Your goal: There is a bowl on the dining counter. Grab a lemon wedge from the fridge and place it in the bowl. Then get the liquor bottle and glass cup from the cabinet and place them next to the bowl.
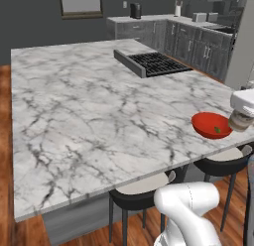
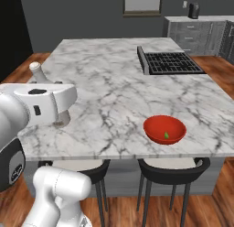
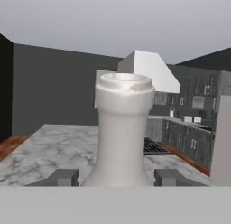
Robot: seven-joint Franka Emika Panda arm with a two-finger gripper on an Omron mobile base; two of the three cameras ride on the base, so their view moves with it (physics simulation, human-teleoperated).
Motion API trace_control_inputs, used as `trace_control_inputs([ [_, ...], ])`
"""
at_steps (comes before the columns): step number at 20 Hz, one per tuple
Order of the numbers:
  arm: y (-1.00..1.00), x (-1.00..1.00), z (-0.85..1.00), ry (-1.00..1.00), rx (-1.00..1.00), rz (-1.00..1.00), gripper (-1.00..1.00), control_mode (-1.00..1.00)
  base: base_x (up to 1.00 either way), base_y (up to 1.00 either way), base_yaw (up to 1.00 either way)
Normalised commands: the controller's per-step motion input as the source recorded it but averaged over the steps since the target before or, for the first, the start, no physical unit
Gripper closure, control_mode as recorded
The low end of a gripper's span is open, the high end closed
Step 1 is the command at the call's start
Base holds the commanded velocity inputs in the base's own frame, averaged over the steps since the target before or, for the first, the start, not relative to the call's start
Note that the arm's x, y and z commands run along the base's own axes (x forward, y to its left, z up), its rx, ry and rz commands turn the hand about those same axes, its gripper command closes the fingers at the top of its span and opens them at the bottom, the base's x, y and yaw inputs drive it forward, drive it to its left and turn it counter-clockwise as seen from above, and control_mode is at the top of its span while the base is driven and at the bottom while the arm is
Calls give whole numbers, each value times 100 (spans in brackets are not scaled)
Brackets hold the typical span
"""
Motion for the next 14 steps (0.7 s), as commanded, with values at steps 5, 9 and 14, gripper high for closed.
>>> trace_control_inputs([
  [5, -3, 98, -38, 14, -1, 3, 100, -100, 0, 0, 0],
  [9, -13, 91, -47, 11, 0, 21, 100, -100, 0, 0, 0],
  [14, -10, 65, -51, 0, 0, 29, 100, -100, 0, 0, 0],
])
